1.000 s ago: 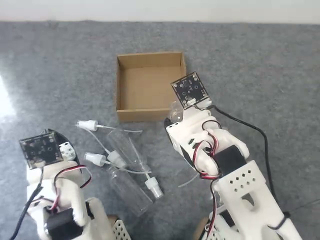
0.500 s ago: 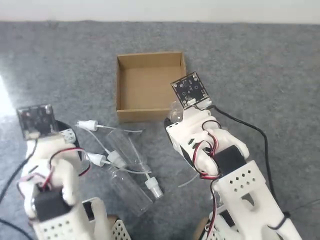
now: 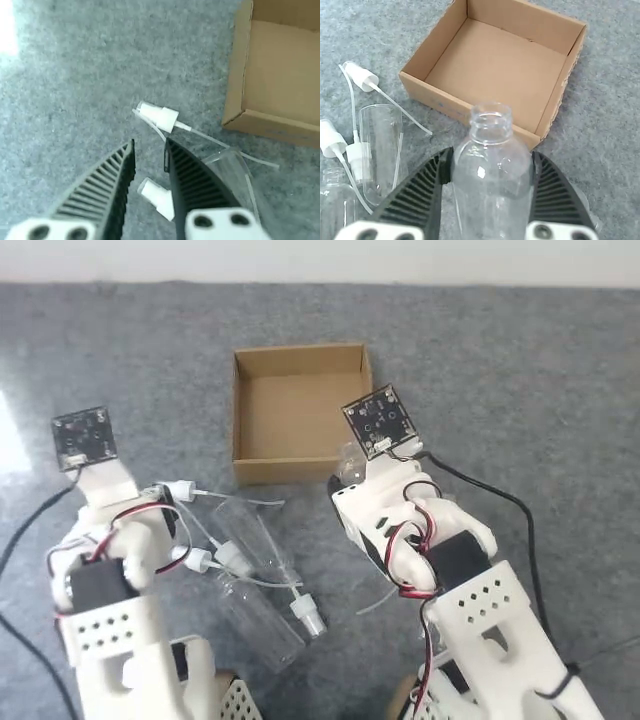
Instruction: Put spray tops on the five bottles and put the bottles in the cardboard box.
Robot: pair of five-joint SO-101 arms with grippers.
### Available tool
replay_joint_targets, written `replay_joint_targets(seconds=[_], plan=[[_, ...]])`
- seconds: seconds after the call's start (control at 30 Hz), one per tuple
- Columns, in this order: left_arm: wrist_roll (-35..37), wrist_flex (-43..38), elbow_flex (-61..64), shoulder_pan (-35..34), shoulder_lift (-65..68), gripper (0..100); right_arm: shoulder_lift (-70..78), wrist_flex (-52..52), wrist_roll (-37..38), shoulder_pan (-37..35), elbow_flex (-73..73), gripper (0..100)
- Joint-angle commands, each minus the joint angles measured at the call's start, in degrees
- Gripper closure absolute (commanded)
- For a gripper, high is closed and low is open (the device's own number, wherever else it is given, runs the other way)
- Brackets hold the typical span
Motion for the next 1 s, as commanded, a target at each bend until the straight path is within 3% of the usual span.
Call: replay_joint_targets(seconds=[0.0, 0.13, 0.53, 0.83, 0.97], plan=[[4.84, -1.67, -3.74, 0.18, 3.43, 86, -1.71, -1.19, -0.09, 0.84, -0.62, 86.9], [11.43, -1.58, -3.74, 0.18, 4.92, 82, -1.71, -1.19, -0.09, 0.84, -0.62, 86.9], [24.88, -1.76, -4.7, 0.18, 5.36, 82, -1.71, -1.27, 0.0, 0.84, -0.62, 86.9], [27.25, -1.76, -4.79, 0.18, 5.54, 82, -1.71, -1.27, 0.0, 0.84, -0.62, 86.9], [27.52, -1.14, -8.22, 0.18, 12.31, 83, -1.71, -1.27, 0.0, 0.84, -0.62, 86.9]])
